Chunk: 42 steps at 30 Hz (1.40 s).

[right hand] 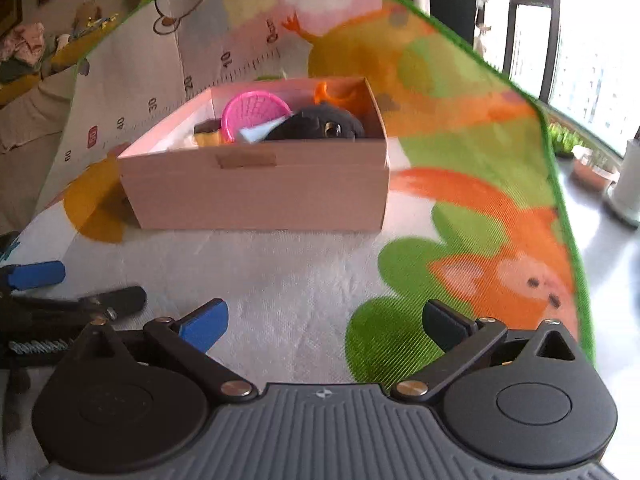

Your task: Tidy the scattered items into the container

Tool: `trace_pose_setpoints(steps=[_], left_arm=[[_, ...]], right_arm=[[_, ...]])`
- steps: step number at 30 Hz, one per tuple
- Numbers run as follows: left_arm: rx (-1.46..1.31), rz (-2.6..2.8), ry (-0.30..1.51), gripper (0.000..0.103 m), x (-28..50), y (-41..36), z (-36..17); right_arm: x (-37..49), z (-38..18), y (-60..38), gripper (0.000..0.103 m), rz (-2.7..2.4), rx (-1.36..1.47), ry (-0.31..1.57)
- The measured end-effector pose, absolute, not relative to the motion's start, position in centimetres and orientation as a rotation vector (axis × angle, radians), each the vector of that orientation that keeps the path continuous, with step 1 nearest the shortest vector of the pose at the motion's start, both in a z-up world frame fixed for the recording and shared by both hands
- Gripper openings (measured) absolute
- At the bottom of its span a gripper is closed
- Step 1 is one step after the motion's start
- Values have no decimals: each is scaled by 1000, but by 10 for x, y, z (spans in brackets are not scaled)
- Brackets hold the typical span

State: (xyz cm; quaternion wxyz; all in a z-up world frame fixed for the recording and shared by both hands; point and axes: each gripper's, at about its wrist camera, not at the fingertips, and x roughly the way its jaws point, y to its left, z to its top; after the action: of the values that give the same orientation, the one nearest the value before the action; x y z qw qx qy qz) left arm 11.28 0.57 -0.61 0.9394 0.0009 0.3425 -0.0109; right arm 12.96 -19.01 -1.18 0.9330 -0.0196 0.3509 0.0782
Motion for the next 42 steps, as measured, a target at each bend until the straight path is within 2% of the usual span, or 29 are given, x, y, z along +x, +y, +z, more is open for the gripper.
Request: trace_pose_setpoints(steps=[42], left_arm=[[18,-1,696,103,113,0,-7]], right_arm=[[121,-25,-192,103,109,-37,699]])
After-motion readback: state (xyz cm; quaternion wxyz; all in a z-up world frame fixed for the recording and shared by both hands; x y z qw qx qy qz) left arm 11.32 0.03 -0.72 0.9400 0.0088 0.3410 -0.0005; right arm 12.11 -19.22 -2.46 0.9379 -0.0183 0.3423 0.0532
